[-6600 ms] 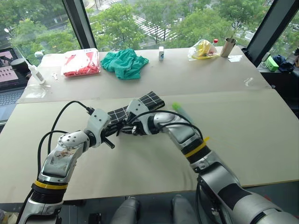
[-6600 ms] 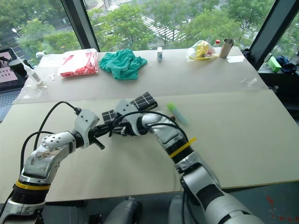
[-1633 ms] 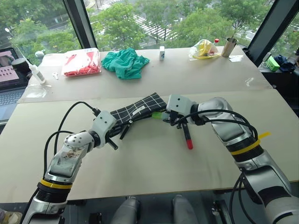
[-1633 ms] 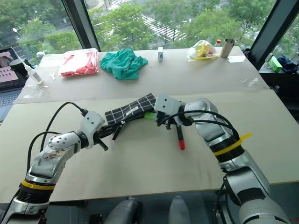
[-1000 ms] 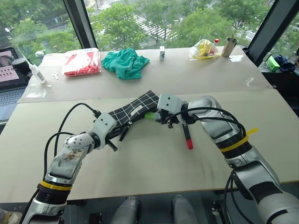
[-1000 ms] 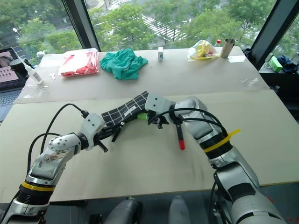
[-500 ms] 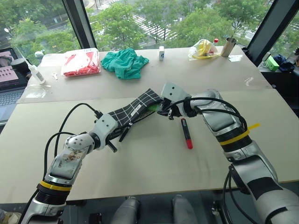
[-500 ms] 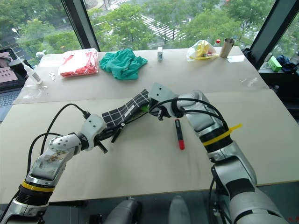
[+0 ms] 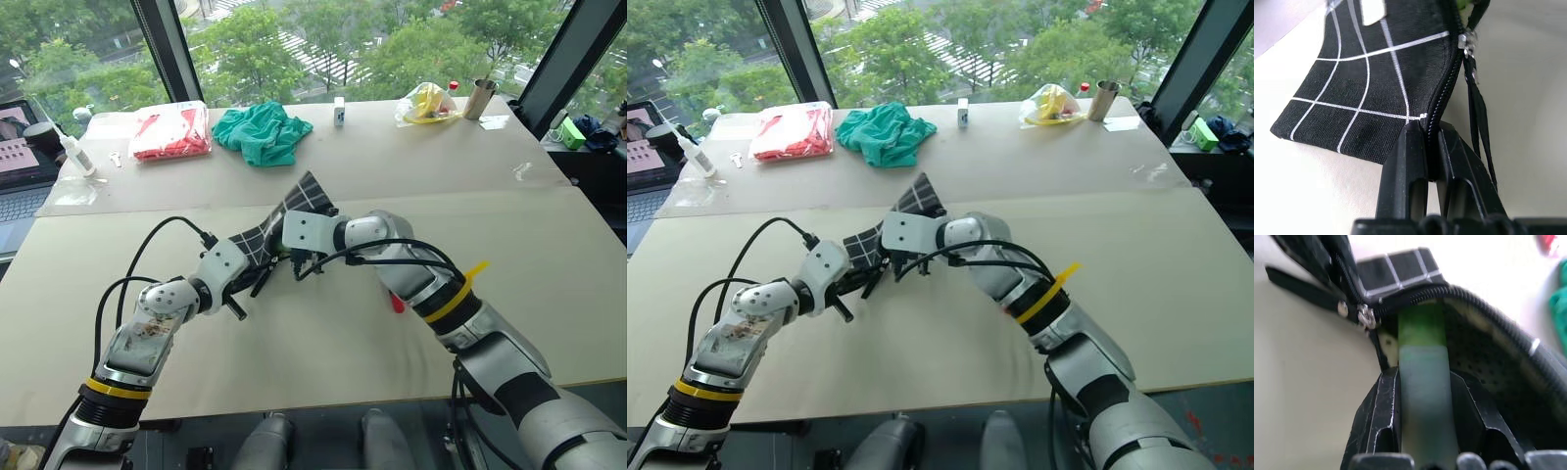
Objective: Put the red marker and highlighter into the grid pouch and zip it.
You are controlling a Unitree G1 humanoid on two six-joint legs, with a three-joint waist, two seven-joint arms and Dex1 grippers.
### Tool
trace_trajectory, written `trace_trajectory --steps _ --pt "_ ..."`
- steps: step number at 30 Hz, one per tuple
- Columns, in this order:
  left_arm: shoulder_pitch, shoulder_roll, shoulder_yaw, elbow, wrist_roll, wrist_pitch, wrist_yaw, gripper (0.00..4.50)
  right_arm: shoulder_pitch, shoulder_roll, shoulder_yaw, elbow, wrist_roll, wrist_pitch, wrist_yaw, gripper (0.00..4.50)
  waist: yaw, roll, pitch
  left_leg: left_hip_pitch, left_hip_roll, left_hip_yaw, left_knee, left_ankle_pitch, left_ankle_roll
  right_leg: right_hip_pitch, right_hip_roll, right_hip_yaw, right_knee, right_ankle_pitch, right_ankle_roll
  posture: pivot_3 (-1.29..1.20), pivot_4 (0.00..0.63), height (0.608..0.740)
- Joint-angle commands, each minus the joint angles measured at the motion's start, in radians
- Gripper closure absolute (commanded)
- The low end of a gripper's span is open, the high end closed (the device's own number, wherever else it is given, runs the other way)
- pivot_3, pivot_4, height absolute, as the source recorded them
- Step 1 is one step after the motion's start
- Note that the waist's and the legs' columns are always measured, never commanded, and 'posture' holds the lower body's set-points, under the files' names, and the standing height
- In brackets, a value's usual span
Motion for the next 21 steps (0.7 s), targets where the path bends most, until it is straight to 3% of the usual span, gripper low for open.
trace_trajectory --steps 1,9,21 --pt "0.006 0.002 -0.008 -0.014 0.002 -0.011 -0.011 4.50 -0.006 -0.009 0.023 -0.024 -0.037 -0.245 -0.030 3.45 -0.001 0.000 0.000 0.000 0.000 0.000 0.000 0.000 0.000 0.000 0.000 0.000 0.000 0.000 0.000 0.00 0.150 0.740" --pt "0.009 0.002 -0.003 -0.020 -0.001 -0.011 -0.010 4.50 -0.001 -0.113 0.074 0.143 -0.198 -0.431 -0.038 3.45 -0.001 0.000 0.000 0.001 0.000 0.000 0.000 0.000 0.000 0.000 0.000 0.000 -0.001 0.000 0.000 0.00 0.150 0.740" --pt "0.004 0.002 0.000 -0.027 -0.017 0.001 -0.020 4.50 0.003 -0.054 0.003 0.171 -0.314 -0.202 -0.093 3.45 -0.002 0.000 0.000 0.002 0.000 0.001 -0.001 0.000 -0.001 0.000 0.001 0.000 0.000 0.000 0.000 0.00 0.150 0.740"
